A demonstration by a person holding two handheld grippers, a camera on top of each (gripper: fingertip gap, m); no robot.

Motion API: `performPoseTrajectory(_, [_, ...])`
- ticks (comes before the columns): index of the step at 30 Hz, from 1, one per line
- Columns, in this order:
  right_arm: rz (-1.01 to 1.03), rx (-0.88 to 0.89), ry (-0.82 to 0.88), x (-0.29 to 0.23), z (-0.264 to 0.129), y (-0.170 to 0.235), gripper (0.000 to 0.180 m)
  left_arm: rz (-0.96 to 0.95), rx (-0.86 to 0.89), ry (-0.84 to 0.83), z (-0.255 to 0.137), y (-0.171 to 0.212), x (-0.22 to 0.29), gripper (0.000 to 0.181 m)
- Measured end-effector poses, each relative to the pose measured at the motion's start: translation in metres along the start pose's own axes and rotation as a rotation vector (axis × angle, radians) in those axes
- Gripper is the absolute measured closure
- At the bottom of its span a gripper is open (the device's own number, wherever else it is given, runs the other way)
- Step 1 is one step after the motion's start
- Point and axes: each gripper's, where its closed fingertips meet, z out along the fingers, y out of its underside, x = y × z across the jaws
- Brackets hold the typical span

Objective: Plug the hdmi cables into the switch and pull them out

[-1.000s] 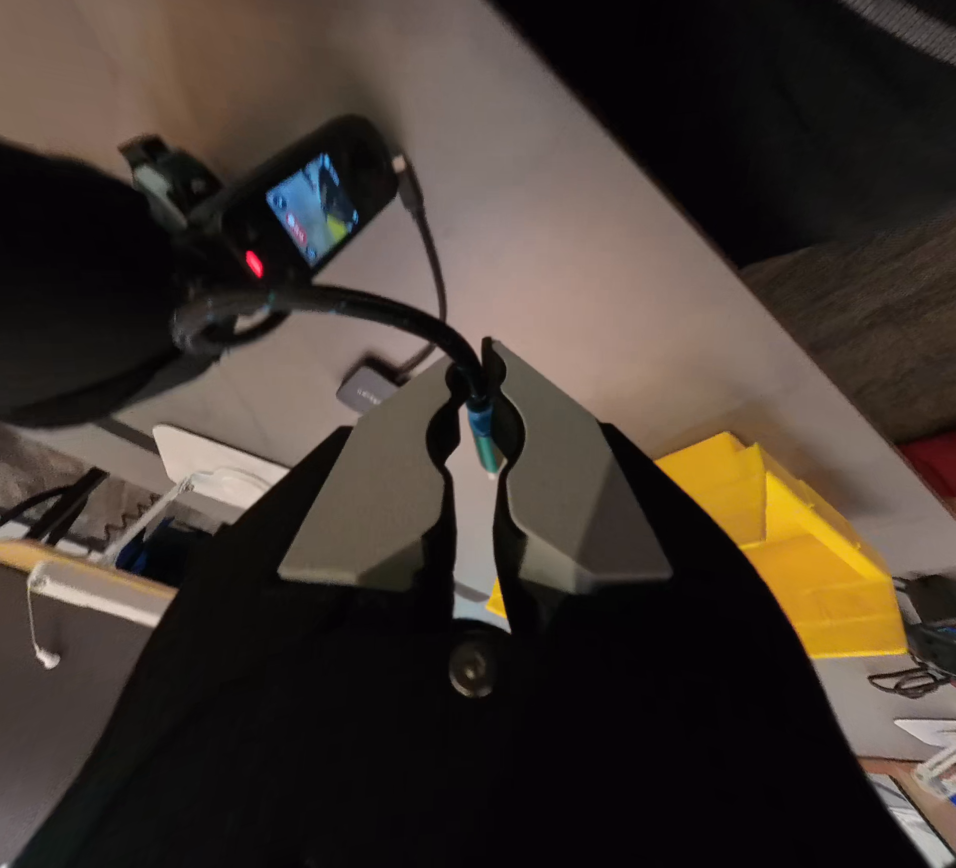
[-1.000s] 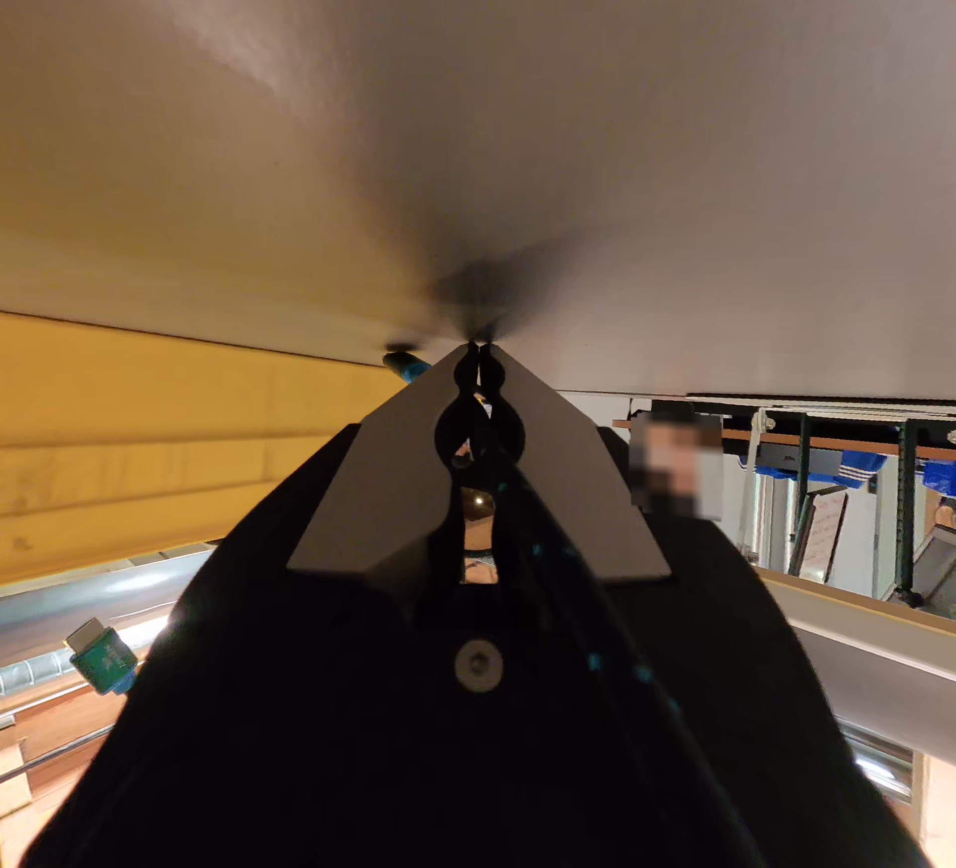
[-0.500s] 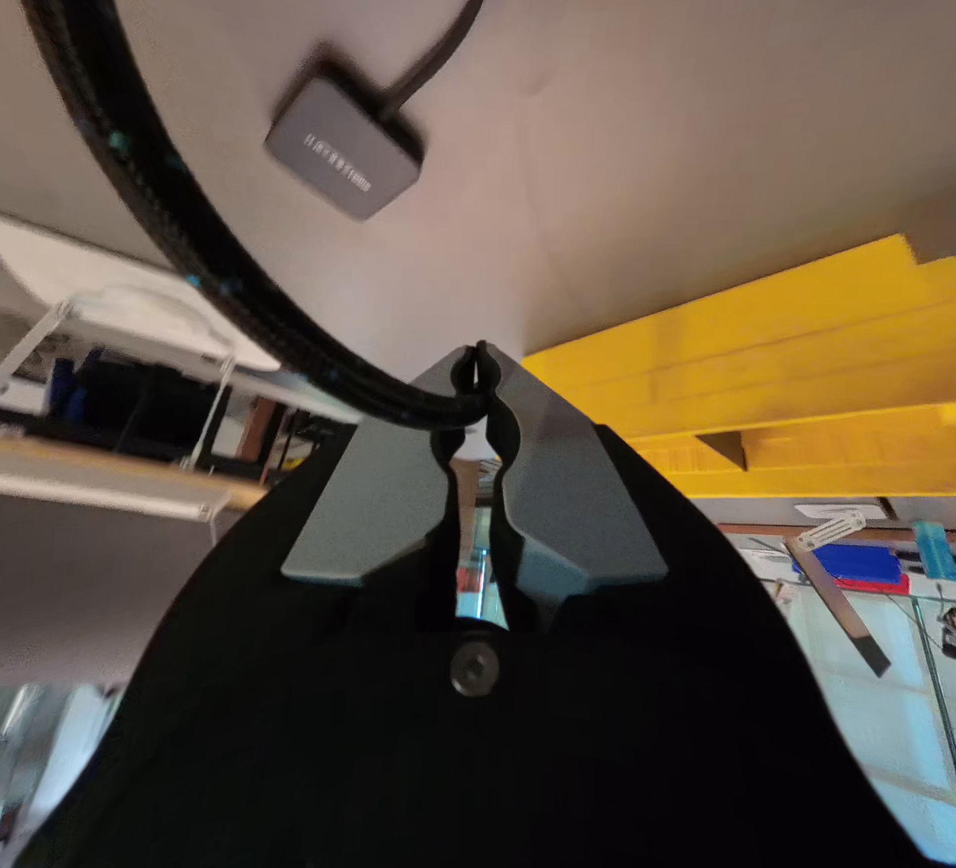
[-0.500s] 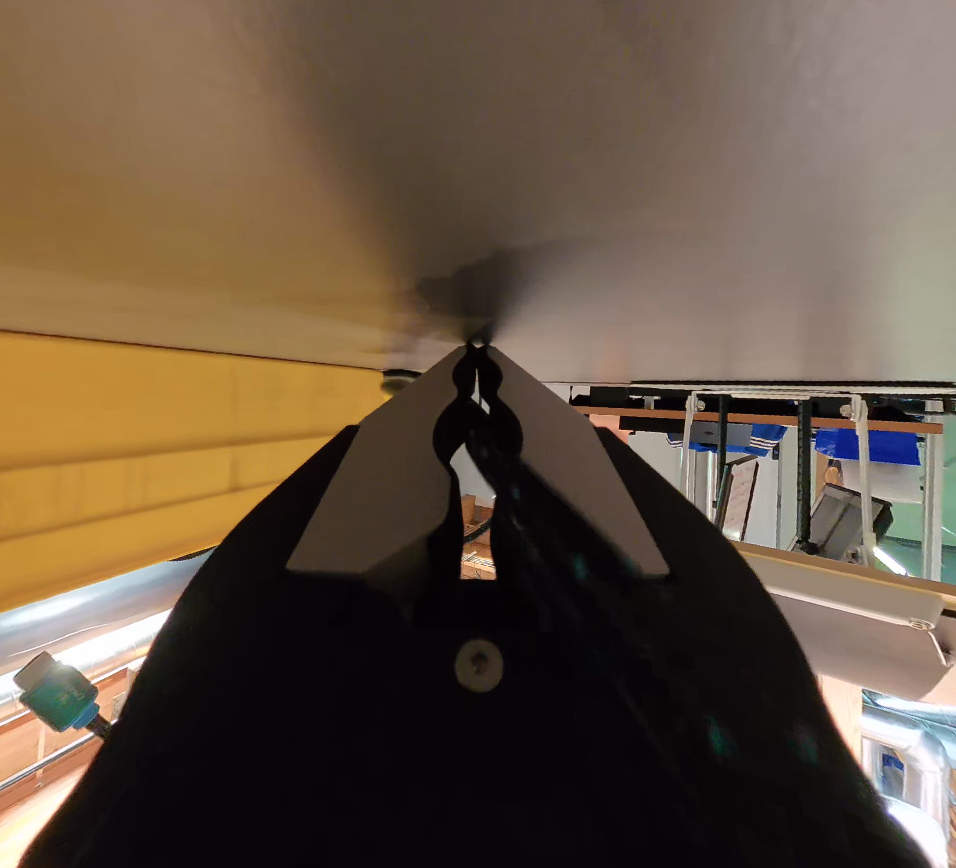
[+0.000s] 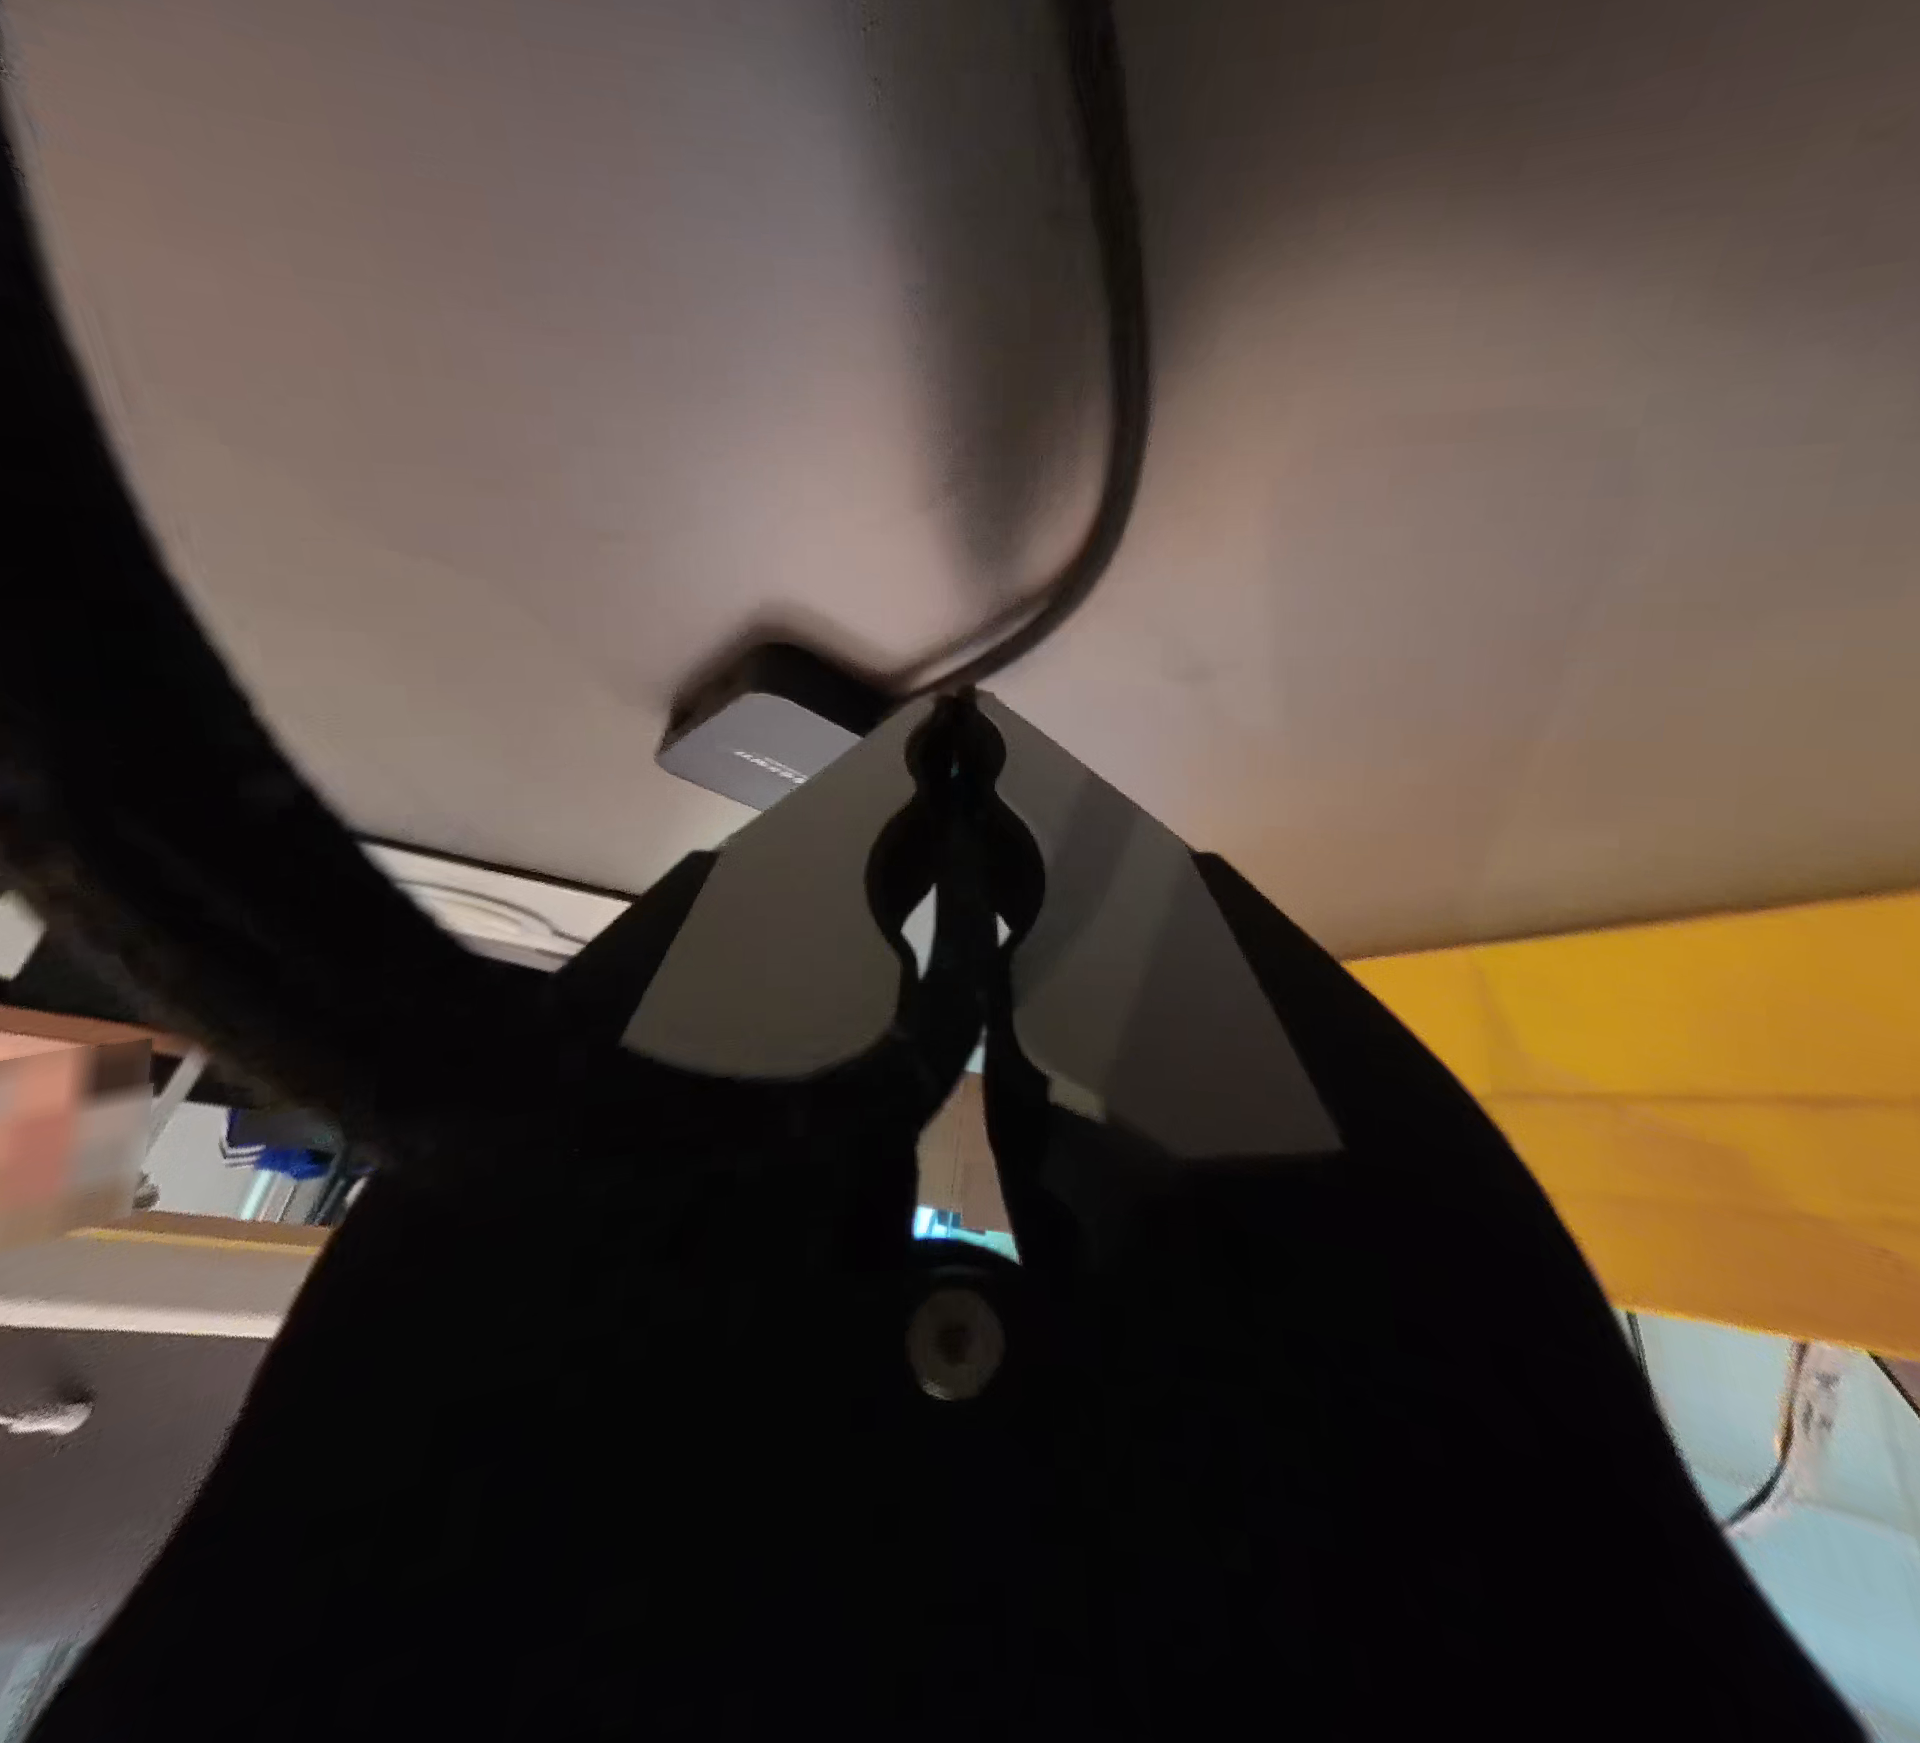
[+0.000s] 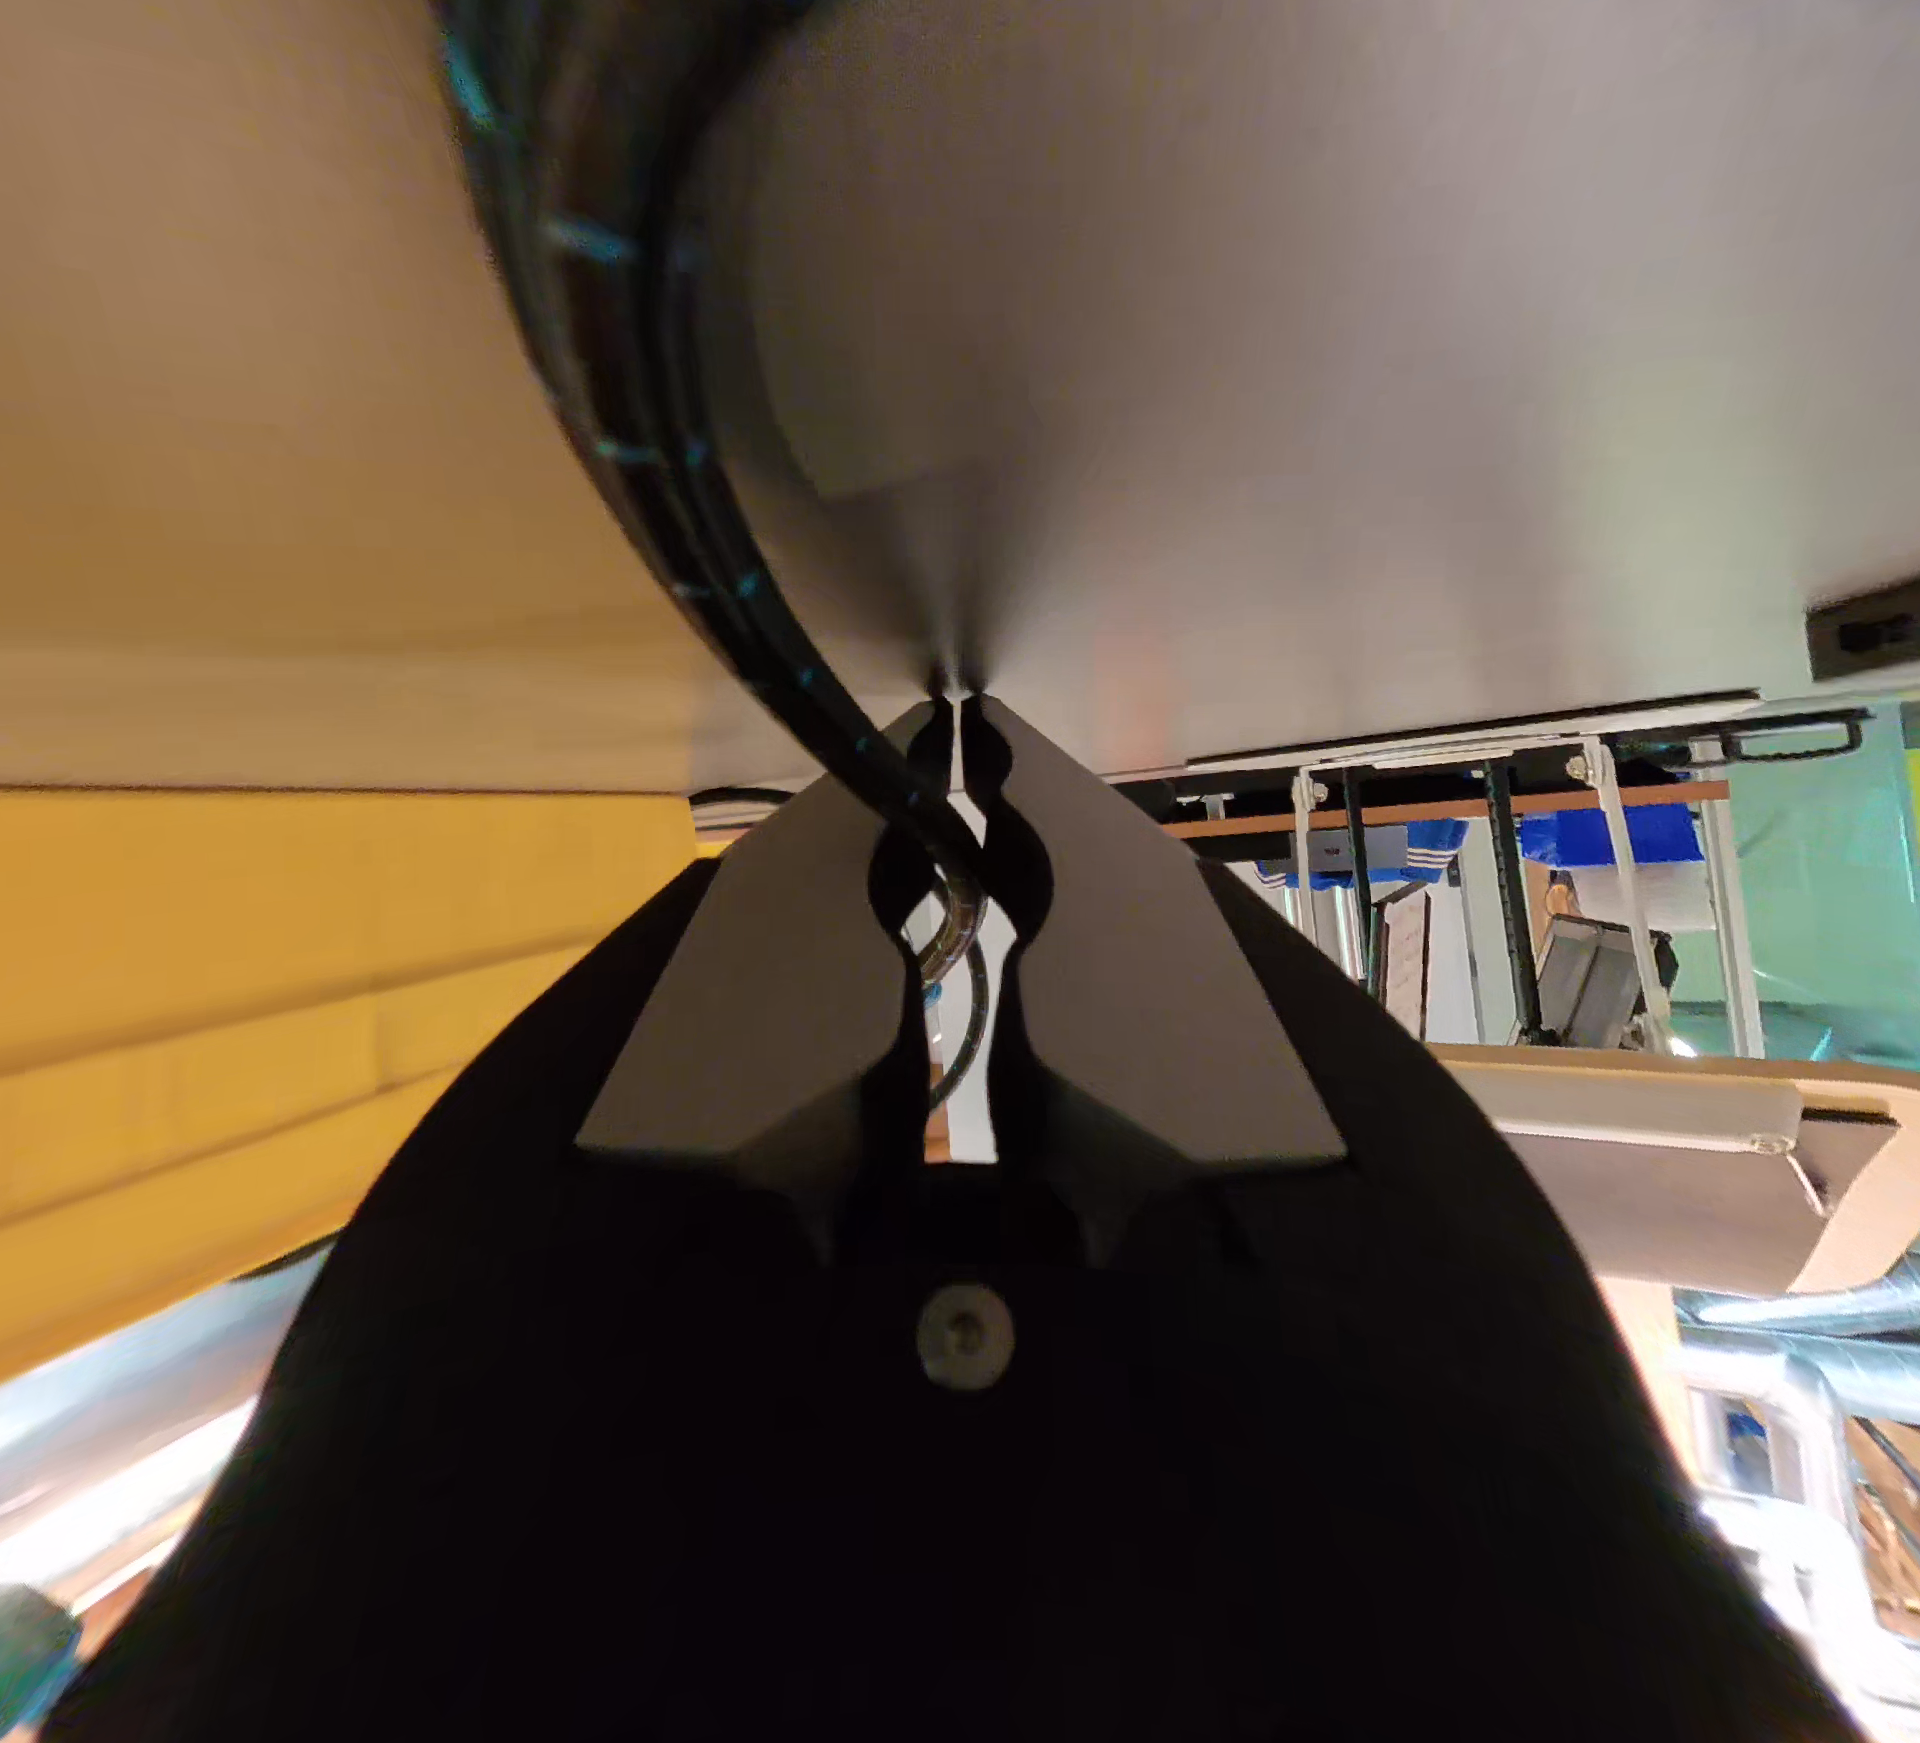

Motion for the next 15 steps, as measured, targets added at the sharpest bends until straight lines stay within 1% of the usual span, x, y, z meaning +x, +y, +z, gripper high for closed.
performPoseTrajectory(1, [0.014, 0.012, 0.009, 0.001, 0.001, 0.0, 0.18, -0.005, 0.009, -0.014, 0.001, -0.002, -0.005, 0.181])
performPoseTrajectory(4, [0.053, 0.032, 0.02, 0.002, 0.005, 0.004, 0.18, -0.015, 0.029, -0.034, 0.005, -0.008, -0.011, 0.181])
performPoseTrajectory(8, [0.075, 0.038, 0.025, 0.0, 0.012, 0.009, 0.18, 0.035, -0.018, -0.042, 0.008, -0.011, -0.009, 0.181])
performPoseTrajectory(10, [0.091, 0.041, 0.015, -0.003, 0.013, 0.011, 0.18, -0.008, 0.01, -0.03, 0.008, -0.01, -0.009, 0.181])
performPoseTrajectory(11, [0.107, 0.04, -0.015, -0.008, 0.014, 0.013, 0.176, -0.038, 0.021, -0.031, 0.008, -0.009, -0.01, 0.181])
performPoseTrajectory(13, [0.164, 0.057, -0.047, -0.015, 0.015, 0.016, 0.164, -0.087, 0.021, -0.04, 0.009, -0.003, -0.01, 0.181])
performPoseTrajectory(15, [0.22, 0.068, -0.121, -0.029, 0.014, 0.021, 0.152, -0.168, 0.041, -0.042, 0.009, 0.001, -0.007, 0.181])
